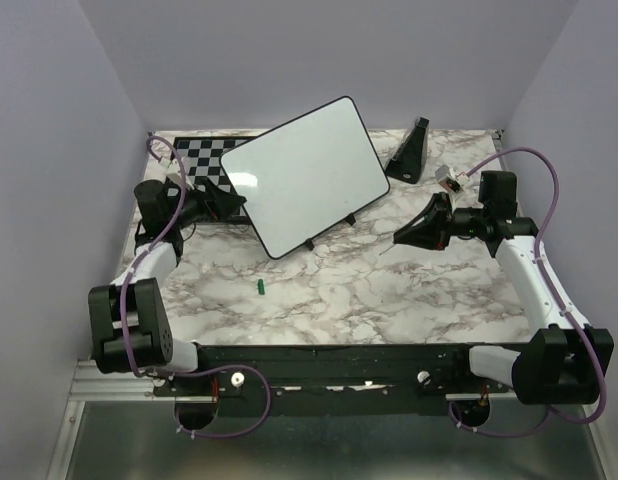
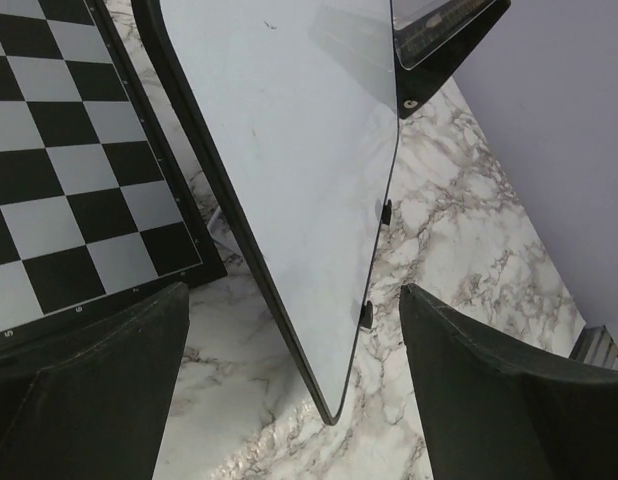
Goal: Write a sentence on the whiteboard
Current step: Pick up the whiteboard from the whiteboard stand.
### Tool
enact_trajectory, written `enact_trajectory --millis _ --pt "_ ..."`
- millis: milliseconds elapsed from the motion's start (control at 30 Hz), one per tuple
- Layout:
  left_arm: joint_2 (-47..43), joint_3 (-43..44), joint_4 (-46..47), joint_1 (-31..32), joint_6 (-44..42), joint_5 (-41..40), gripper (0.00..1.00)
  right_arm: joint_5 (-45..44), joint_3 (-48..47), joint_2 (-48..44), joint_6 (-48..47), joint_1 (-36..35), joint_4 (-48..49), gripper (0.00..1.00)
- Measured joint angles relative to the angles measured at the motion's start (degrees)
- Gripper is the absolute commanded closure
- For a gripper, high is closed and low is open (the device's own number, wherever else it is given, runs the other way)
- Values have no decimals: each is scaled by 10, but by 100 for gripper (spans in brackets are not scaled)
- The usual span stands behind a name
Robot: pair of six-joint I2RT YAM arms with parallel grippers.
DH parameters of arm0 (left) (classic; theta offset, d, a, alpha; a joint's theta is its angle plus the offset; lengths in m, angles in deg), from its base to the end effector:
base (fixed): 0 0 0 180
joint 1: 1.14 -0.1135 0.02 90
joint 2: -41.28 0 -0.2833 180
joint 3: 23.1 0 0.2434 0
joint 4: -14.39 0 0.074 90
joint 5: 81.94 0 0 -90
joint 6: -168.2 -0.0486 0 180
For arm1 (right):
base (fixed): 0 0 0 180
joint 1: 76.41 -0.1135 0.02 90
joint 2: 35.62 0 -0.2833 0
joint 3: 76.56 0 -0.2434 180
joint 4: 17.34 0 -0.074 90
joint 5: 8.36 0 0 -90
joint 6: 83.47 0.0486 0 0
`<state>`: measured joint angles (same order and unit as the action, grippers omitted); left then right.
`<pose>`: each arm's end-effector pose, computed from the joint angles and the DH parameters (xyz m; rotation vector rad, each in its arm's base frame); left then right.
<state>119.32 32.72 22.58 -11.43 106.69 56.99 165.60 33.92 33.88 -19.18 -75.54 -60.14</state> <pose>0.2913 0.0156 0.2729 0.0054 1.8400 -0.9931 0.2230 0.0449 0.3252 -1.0180 1.5155 1.3171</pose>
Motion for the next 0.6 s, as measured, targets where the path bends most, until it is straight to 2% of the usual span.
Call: enact_trajectory --millis 333,600 --pt "158 19 230 0 118 50 26 2 0 3 -1 0 -1 99" --pt "251 37 433 1 261 62 29 3 0 8 -1 0 -3 99"
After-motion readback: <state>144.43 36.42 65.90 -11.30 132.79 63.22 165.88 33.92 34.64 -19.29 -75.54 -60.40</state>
